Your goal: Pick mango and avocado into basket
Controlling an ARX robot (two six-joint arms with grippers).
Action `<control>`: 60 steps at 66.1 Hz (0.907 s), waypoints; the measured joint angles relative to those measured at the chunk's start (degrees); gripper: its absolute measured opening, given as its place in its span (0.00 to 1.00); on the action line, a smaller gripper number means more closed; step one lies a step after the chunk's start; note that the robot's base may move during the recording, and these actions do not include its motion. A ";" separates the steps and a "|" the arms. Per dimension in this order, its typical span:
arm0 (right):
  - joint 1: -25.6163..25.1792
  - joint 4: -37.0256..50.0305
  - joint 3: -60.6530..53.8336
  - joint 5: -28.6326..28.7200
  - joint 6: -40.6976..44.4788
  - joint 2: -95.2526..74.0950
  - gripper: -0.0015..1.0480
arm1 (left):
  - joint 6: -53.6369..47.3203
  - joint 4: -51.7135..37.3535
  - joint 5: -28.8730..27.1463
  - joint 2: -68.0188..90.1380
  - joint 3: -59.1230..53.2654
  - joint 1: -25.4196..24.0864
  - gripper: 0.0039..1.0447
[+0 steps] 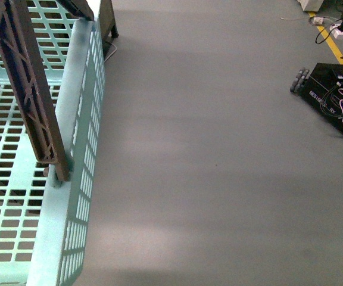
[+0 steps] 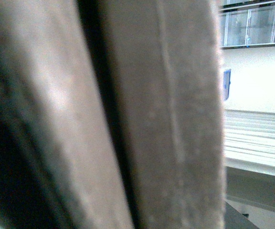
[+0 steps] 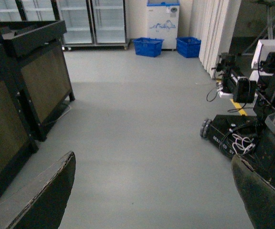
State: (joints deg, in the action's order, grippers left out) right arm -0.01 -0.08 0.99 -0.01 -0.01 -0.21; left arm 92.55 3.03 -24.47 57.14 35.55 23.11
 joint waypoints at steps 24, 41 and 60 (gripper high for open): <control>0.00 0.00 0.00 0.00 -0.02 0.00 0.92 | 0.00 0.00 0.00 0.00 0.00 0.00 0.25; 0.00 0.00 0.00 0.00 0.00 0.00 0.92 | 0.02 0.00 0.00 0.00 0.00 0.00 0.25; -0.02 0.00 0.00 0.00 0.00 0.00 0.92 | 0.09 0.00 0.00 0.00 0.07 0.00 0.25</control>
State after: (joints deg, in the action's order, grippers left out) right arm -0.03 -0.08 0.99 -0.01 -0.01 -0.21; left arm 92.64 3.03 -24.47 57.14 35.62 23.11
